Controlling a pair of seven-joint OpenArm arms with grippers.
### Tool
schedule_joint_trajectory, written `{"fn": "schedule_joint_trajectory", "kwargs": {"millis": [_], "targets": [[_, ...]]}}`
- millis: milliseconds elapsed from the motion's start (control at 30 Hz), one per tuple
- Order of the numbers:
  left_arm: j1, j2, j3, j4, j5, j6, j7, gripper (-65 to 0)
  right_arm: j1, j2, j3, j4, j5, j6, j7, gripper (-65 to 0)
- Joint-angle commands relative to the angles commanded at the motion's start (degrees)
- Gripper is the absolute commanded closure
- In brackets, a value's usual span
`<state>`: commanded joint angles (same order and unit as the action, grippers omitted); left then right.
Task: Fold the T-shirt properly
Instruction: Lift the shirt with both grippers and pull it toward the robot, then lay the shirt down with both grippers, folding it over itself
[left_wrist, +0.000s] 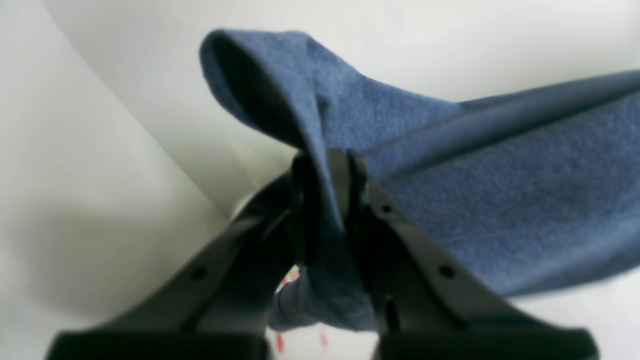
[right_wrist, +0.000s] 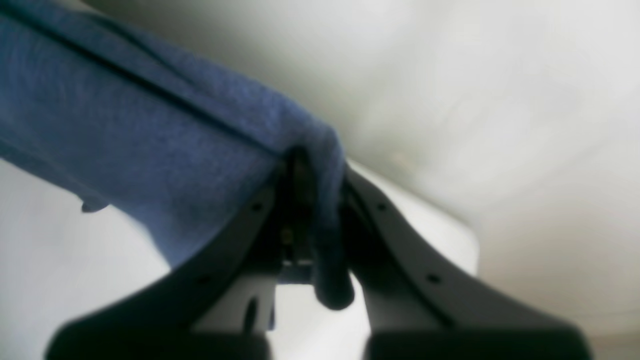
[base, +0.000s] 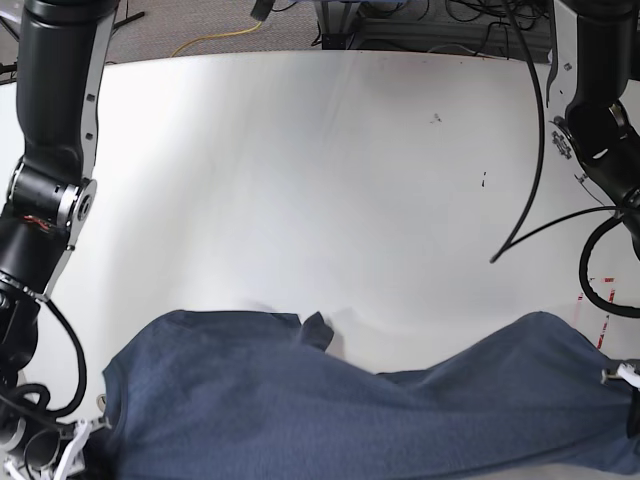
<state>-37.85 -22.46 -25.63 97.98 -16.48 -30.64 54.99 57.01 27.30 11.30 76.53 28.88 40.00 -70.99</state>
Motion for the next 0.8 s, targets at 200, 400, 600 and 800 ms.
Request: {"fn": "schedule_joint_trajectory", "kwargs": {"millis": [200,400,600,800], "targets": [[9.93,1.32,-0.18,4.48,0.0,-3.16,0.0,0.0,-12.75,-0.35,5.8,0.0,3.6,0.0,0.0,0.0],[20.57,4.84,-5.54,7.74,0.0,-8.09,0.0,0.0,-26.37,0.18,10.55,0.0,19.25,0.0,-3.16,0.0],[29.45,6.95,-8.53,10.99,0.0,-9.36,0.0,0.0,-38.68,0.18,13.8,3.08,27.34,0.0,-4.75,0.0],[37.8,6.95,-9.14,12.92,0.0,-9.36,0.0,0.0,-48.97,0.18,13.98,9.76,30.68,0.0,-4.75,0.0]]}}
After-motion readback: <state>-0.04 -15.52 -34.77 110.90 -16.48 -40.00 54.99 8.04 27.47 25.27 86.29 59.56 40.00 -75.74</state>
